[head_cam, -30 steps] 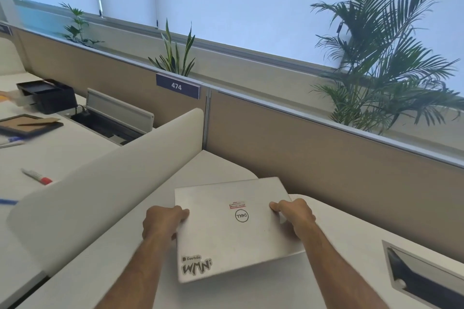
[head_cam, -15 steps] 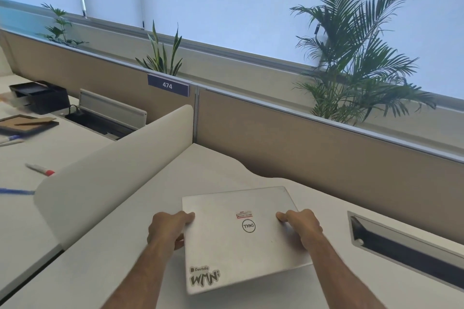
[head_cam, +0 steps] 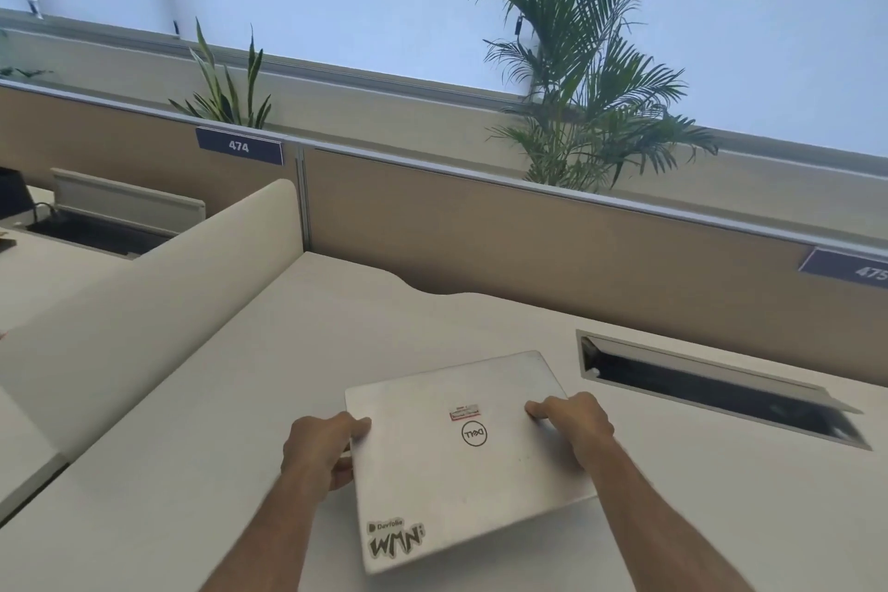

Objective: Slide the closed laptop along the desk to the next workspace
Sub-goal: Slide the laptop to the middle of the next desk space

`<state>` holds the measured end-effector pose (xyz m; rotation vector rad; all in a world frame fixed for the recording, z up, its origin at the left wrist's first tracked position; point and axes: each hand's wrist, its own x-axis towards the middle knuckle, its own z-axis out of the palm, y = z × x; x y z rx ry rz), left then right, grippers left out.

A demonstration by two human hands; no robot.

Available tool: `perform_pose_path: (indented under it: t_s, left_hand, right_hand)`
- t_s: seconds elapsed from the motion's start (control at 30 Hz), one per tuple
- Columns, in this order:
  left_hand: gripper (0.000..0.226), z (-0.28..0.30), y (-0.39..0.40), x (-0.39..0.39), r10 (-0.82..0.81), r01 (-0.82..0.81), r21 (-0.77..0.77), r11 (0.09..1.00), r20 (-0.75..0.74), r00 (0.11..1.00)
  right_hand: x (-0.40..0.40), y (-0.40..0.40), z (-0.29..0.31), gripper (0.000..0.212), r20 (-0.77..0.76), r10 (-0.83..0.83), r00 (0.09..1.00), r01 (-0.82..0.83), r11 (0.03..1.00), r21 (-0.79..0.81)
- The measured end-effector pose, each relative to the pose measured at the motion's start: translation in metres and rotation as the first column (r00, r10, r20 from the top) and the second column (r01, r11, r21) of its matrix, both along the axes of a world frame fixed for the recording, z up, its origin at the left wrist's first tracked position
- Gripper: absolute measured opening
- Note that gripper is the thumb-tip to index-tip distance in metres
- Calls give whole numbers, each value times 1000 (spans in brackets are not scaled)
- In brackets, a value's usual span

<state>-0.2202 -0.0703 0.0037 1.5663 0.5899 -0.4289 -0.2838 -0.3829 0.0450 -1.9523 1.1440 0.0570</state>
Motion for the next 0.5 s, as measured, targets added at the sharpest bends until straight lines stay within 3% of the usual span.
perform_pose_path:
  t_s: [0.5]
  left_hand:
    - [26,-10,-63,-74,-188,189,15,982,-70,980]
  right_hand:
    - [-104,-54,-12,52,-53,-121,991,119,992,-37]
